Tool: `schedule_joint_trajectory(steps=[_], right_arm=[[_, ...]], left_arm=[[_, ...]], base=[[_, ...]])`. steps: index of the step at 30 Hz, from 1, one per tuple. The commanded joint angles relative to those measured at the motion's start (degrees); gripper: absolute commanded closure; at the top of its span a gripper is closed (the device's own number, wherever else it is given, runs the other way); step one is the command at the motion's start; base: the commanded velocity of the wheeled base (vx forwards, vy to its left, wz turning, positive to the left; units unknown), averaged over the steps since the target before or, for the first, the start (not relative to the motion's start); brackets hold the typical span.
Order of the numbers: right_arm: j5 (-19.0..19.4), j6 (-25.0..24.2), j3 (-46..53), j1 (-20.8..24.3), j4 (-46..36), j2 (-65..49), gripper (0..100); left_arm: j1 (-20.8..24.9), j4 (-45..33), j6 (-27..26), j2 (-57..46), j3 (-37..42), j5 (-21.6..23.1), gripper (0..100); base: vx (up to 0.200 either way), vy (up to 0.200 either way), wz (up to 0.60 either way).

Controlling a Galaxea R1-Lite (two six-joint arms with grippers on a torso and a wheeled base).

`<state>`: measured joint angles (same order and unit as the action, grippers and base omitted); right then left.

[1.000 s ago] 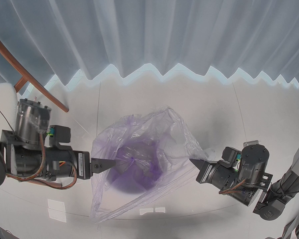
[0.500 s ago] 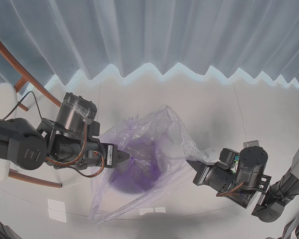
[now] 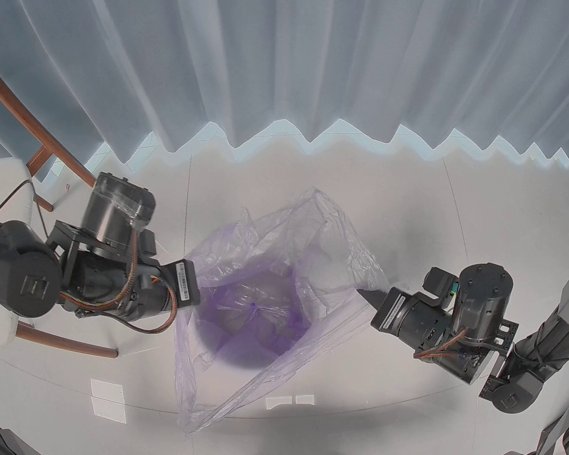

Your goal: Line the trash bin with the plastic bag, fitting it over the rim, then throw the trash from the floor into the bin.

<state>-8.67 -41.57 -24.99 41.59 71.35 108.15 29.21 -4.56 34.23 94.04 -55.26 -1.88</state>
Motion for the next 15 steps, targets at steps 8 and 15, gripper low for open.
schedule_joint_trajectory(steps=[8, 15], right_arm=[[10.6, -15.3, -17.2, -6.4, -36.4, -9.7, 100], [13.9, -16.8, -32.3, -11.1, -54.9, -6.4, 100]], left_arm=[[-4.6, -1.0, 22.3, -10.5, 4.8, 2.5, 100], [-9.3, 1.2, 31.3, -9.7, 3.8, 8.5, 100]], base=[[0.000, 0.000, 0.00], [0.000, 0.000, 0.00]])
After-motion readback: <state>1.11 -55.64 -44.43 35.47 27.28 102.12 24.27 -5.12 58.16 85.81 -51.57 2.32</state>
